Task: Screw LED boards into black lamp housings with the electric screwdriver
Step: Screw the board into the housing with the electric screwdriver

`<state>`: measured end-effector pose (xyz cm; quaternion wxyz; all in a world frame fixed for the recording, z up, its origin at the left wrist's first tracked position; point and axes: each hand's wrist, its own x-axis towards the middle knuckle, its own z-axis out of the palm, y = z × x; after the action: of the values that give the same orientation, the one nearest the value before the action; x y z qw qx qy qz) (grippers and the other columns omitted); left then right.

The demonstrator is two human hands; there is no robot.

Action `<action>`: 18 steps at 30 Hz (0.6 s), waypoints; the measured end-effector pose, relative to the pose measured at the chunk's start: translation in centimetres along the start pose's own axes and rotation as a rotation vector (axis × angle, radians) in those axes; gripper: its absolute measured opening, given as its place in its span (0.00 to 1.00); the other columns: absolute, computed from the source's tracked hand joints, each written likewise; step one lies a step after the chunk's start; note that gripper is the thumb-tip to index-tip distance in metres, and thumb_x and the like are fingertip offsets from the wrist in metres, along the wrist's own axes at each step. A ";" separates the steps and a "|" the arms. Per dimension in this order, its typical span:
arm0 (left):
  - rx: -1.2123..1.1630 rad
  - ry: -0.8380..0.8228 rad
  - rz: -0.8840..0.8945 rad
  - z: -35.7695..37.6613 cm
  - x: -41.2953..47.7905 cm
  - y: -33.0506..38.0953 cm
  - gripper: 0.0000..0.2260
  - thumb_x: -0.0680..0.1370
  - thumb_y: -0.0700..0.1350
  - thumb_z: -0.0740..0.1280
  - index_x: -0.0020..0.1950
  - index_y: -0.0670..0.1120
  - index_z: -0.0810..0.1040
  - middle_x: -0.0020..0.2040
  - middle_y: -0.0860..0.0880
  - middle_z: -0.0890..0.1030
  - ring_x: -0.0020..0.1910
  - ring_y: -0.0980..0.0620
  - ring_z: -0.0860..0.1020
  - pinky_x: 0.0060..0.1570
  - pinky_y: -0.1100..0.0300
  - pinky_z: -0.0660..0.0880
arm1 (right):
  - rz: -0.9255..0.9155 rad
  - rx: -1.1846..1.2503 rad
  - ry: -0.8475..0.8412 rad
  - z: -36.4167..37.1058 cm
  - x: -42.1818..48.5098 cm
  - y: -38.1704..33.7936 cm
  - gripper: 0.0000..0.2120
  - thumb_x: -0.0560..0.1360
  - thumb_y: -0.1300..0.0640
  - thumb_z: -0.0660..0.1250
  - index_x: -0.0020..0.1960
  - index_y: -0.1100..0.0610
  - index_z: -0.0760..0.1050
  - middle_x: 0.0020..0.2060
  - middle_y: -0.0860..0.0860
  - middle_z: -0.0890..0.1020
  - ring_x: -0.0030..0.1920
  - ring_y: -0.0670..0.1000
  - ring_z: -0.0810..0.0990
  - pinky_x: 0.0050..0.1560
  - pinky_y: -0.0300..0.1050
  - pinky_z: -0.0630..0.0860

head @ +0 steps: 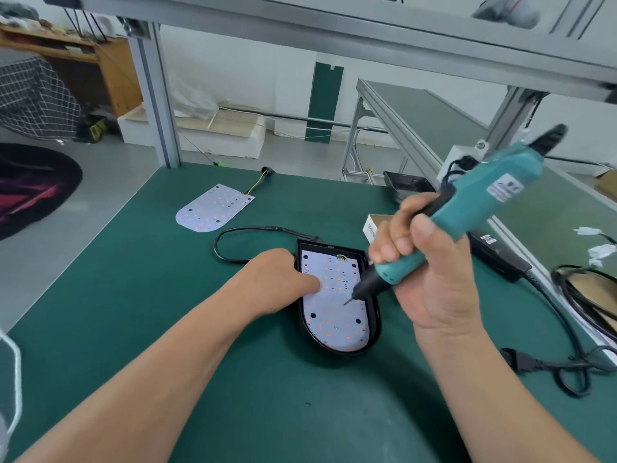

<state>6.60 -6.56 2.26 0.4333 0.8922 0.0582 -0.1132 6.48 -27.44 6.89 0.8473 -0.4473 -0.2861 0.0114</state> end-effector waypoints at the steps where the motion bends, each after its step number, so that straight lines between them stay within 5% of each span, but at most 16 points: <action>1: 0.008 0.001 0.013 -0.1 -0.1 0.0 0.19 0.67 0.60 0.71 0.37 0.50 0.65 0.33 0.51 0.66 0.34 0.49 0.63 0.38 0.52 0.60 | -0.021 0.021 0.043 -0.3 0.2 -0.2 0.05 0.79 0.58 0.71 0.53 0.54 0.77 0.33 0.48 0.70 0.34 0.50 0.71 0.40 0.44 0.73; 4: -0.058 0.036 0.020 -0.5 -0.4 0.3 0.25 0.74 0.70 0.64 0.36 0.51 0.63 0.29 0.53 0.65 0.30 0.49 0.63 0.34 0.55 0.59 | -0.026 0.097 0.223 -1.2 0.5 -0.2 0.02 0.82 0.58 0.63 0.52 0.53 0.75 0.33 0.47 0.69 0.34 0.48 0.70 0.40 0.42 0.73; 8: -0.627 0.098 -0.076 -1.7 -0.1 0.7 0.07 0.83 0.40 0.58 0.48 0.43 0.74 0.39 0.43 0.74 0.30 0.50 0.66 0.29 0.59 0.65 | -0.007 0.255 0.433 -2.2 0.8 -0.1 0.03 0.83 0.58 0.64 0.50 0.54 0.76 0.34 0.47 0.69 0.35 0.47 0.70 0.41 0.41 0.73; 11: -1.138 0.075 -0.101 -2.7 -0.3 0.6 0.11 0.82 0.28 0.54 0.54 0.37 0.75 0.40 0.42 0.76 0.32 0.53 0.75 0.29 0.64 0.75 | -0.031 0.298 0.518 -2.6 1.1 -0.2 0.02 0.82 0.60 0.66 0.50 0.55 0.75 0.34 0.48 0.70 0.35 0.48 0.70 0.41 0.42 0.74; 18: -1.323 -0.028 -0.070 -2.4 -0.6 1.1 0.06 0.86 0.36 0.62 0.55 0.37 0.79 0.37 0.48 0.83 0.30 0.58 0.79 0.26 0.69 0.74 | -0.051 0.302 0.553 -2.8 1.2 -0.2 0.01 0.81 0.61 0.67 0.50 0.56 0.75 0.34 0.49 0.70 0.35 0.48 0.71 0.41 0.43 0.75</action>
<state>6.61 -5.31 4.69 0.8867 0.4339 0.1389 -0.0791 8.79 -29.31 6.38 0.9499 -0.2950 -0.0511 -0.0897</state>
